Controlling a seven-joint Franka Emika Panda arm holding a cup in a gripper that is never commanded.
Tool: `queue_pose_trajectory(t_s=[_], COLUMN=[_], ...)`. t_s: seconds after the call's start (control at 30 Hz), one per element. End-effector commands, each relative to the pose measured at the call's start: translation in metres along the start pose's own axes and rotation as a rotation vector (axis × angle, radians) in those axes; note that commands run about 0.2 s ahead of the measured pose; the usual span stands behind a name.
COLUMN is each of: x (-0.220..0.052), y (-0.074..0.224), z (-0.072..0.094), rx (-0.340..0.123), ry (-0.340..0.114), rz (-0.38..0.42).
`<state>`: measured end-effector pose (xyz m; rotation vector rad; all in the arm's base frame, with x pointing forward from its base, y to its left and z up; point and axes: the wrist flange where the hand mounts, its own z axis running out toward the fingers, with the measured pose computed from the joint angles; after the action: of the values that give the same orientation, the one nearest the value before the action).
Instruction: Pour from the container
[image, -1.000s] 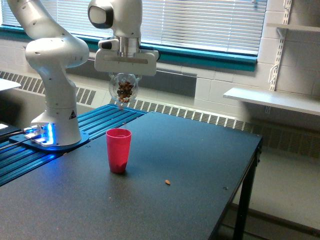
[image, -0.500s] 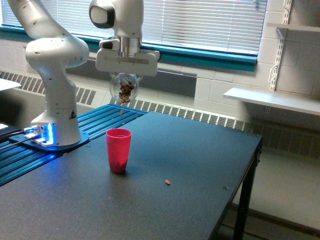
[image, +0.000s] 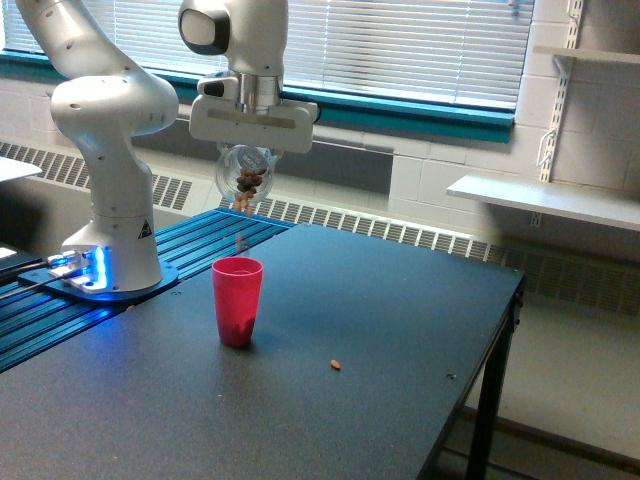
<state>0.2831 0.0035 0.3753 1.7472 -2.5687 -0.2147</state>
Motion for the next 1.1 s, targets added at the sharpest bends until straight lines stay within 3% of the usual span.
queue_pose_trajectory(t_s=[0.03,1.1], x=[0.0015,0.0038], y=[0.0018,0.002], z=[-0.0044,-0.0095], rx=[-0.005,-0.026], ry=[0.001,0.008], rz=[0.03,0.052])
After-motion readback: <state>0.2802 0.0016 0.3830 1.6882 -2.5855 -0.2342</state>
